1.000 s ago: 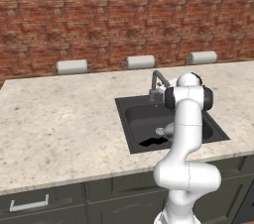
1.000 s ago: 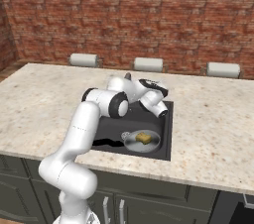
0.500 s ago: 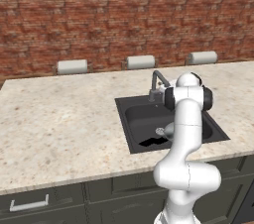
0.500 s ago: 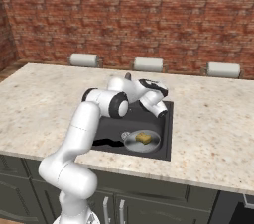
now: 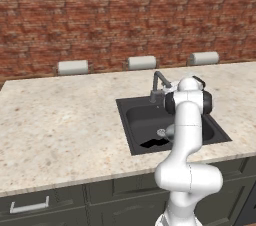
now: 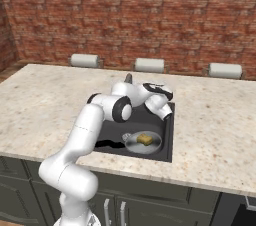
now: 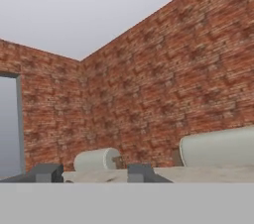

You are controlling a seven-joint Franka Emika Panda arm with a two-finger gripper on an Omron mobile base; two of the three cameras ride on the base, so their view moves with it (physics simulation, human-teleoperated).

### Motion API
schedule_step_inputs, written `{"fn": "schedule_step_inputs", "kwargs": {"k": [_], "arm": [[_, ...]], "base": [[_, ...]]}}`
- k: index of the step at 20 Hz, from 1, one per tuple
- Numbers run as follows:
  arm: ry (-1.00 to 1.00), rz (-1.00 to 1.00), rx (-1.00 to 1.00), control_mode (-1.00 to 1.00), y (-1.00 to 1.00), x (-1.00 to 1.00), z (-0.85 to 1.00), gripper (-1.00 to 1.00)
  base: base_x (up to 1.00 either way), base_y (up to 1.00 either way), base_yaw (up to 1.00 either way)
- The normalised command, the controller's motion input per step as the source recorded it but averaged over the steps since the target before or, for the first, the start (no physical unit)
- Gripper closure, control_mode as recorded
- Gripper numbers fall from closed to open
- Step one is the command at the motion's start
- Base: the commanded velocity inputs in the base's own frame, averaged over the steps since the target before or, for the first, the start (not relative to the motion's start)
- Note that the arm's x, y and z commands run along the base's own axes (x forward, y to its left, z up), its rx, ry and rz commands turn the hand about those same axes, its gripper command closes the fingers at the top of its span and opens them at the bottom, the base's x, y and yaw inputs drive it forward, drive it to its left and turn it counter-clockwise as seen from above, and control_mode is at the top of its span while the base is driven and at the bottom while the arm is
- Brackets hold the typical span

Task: Pick the pan and sponge and place them into the sink. Then turn on the water.

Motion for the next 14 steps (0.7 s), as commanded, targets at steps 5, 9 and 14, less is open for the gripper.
{"fn": "schedule_step_inputs", "kwargs": {"k": [5, 9, 14], "arm": [[0.05, -0.02, 0.02, -1.00, -0.84, 0.02, -0.42, 1.00], [0.03, -0.02, 0.00, -1.00, -0.72, 0.00, -0.38, 1.00], [0.00, -0.02, 0.00, -1.00, -0.51, 0.00, -0.33, 1.00]], "base": [[0.00, 0.00, 0.00], [0.00, 0.00, 0.00], [0.00, 0.00, 0.00]]}}
